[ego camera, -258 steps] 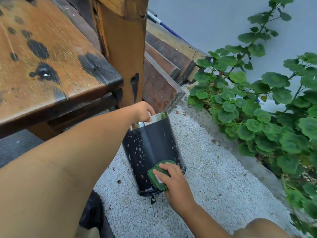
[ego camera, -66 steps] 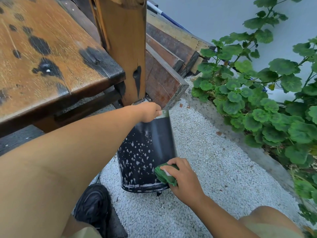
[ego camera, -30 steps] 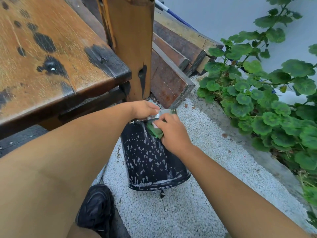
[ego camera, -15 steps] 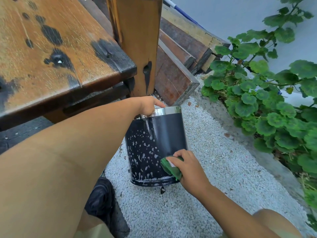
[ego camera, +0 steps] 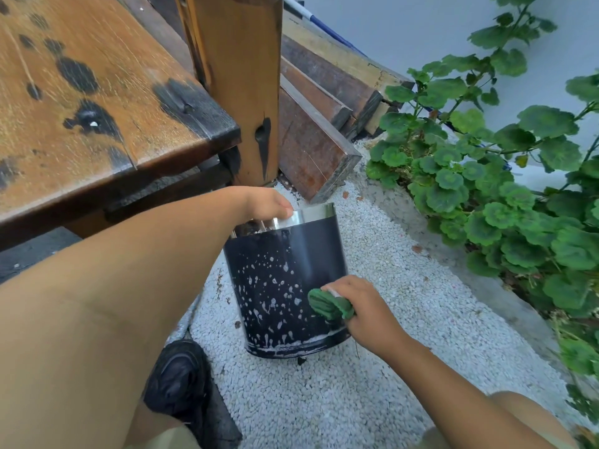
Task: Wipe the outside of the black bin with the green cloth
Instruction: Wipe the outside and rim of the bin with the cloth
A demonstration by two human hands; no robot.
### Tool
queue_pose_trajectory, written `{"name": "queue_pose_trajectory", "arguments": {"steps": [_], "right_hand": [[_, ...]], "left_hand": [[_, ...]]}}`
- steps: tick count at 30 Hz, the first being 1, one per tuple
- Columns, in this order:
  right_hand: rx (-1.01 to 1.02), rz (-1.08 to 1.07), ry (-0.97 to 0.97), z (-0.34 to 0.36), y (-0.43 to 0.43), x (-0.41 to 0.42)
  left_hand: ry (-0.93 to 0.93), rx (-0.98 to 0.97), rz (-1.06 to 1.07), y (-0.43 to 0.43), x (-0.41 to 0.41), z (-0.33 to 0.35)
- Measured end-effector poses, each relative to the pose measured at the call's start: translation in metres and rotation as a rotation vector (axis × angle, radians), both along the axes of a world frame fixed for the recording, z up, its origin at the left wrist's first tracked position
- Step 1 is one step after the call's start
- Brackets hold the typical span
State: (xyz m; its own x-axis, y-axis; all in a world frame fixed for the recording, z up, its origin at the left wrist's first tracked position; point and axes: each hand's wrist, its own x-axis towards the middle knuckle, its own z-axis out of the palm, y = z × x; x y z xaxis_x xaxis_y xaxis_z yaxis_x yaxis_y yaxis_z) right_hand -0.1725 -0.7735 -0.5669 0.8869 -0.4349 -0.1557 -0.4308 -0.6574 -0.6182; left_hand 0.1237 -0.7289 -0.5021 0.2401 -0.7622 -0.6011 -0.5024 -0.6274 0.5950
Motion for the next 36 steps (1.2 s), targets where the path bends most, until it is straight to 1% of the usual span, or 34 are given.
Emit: {"name": "queue_pose_trajectory", "arguments": {"steps": [1,3,6,10,13,16,18,20,22,25,27,32,36], "right_hand": [[-0.01,-0.018,-0.04,0.006,-0.002,0.007],[-0.05,-0.037,-0.124,0.019,-0.005,0.024],[-0.141,0.021,-0.19,0.039,-0.004,0.052],[-0.334,0.131,-0.238,0.05,0.002,0.08],[-0.436,0.082,-0.265,0.047,0.011,0.095],[-0.501,0.063,-0.205,0.041,0.015,0.102],[-0.503,0.063,-0.165,0.037,0.015,0.105],[-0.489,0.035,-0.148,0.035,0.013,0.108],[-0.467,0.019,-0.128,0.032,0.012,0.109],[-0.427,0.053,-0.077,0.021,0.015,0.096],[-0.396,0.074,-0.029,0.01,0.018,0.079],[-0.32,0.087,0.071,-0.015,0.032,0.034],[-0.307,0.105,0.093,-0.024,0.041,0.01]], "left_hand": [[0.073,0.02,0.034,0.002,0.0,-0.001],[0.143,0.05,0.081,0.003,-0.001,-0.002],[0.136,-0.003,0.118,-0.002,-0.006,-0.003],[0.166,-0.046,0.076,-0.009,-0.02,0.001],[0.195,-0.009,0.065,-0.012,-0.03,0.007],[0.219,-0.011,0.133,-0.012,-0.029,0.009],[0.25,-0.026,0.201,-0.012,-0.026,0.009],[0.277,-0.027,0.225,-0.013,-0.023,0.007],[0.238,-0.027,0.218,-0.015,-0.02,0.005],[0.099,-0.048,0.152,-0.015,-0.017,0.001],[0.045,-0.035,0.143,-0.013,-0.012,0.0],[0.05,0.057,0.112,-0.003,0.001,0.003],[0.003,0.057,0.078,0.005,0.003,0.006]]}}
